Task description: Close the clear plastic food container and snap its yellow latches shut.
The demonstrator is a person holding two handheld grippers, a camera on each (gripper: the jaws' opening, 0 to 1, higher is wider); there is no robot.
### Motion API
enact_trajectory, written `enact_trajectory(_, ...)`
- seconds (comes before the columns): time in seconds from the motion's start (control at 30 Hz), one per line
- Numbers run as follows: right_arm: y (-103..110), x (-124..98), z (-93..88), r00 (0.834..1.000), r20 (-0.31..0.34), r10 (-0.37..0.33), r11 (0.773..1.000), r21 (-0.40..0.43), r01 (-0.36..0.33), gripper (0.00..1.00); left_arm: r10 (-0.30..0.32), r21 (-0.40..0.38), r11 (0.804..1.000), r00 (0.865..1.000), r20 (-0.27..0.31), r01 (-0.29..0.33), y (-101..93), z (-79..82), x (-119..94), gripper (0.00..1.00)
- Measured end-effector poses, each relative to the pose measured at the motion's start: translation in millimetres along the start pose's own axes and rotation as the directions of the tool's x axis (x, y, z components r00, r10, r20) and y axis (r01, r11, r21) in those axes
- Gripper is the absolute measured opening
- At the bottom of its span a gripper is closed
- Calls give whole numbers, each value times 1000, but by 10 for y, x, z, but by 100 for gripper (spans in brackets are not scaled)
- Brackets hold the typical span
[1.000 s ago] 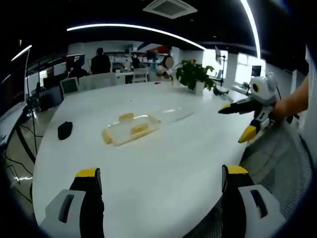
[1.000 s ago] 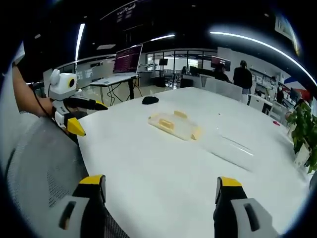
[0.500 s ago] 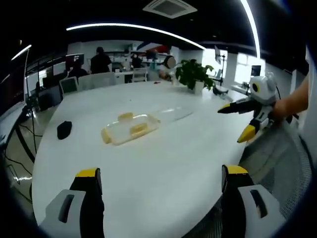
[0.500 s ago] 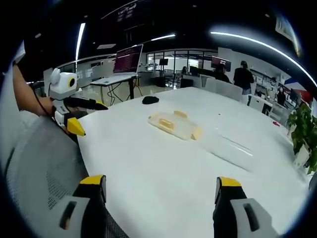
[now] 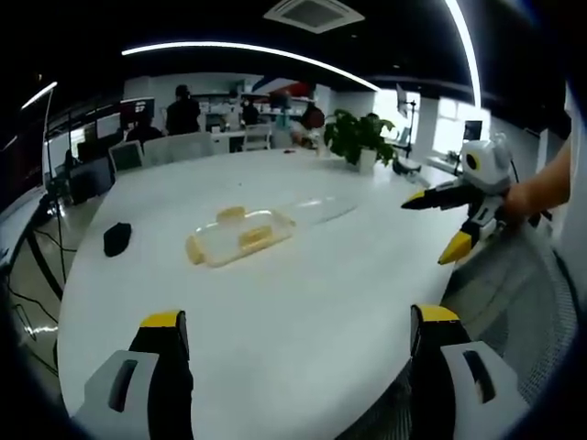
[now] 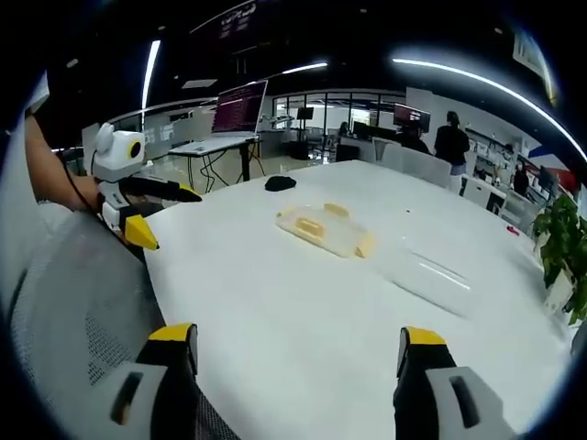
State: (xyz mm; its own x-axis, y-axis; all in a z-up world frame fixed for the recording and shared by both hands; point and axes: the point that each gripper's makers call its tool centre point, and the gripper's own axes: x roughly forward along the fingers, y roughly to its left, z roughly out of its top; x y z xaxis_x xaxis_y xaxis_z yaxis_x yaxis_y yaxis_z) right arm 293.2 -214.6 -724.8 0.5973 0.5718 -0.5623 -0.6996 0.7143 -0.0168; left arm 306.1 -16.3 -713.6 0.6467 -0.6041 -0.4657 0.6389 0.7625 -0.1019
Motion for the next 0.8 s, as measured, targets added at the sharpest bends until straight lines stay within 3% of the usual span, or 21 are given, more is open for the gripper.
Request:
enact_trajectory(0.27, 30, 7, -25, 1000, -20, 1, 999, -33, -2, 90, 21, -32, 999, 1000, 23, -21, 56, 39, -28, 99)
enact_trajectory(0.8, 2, 1, -52, 999, -28, -16, 999, -42, 15, 90, -16, 10, 1000, 1000, 1, 16, -52, 4, 1, 97)
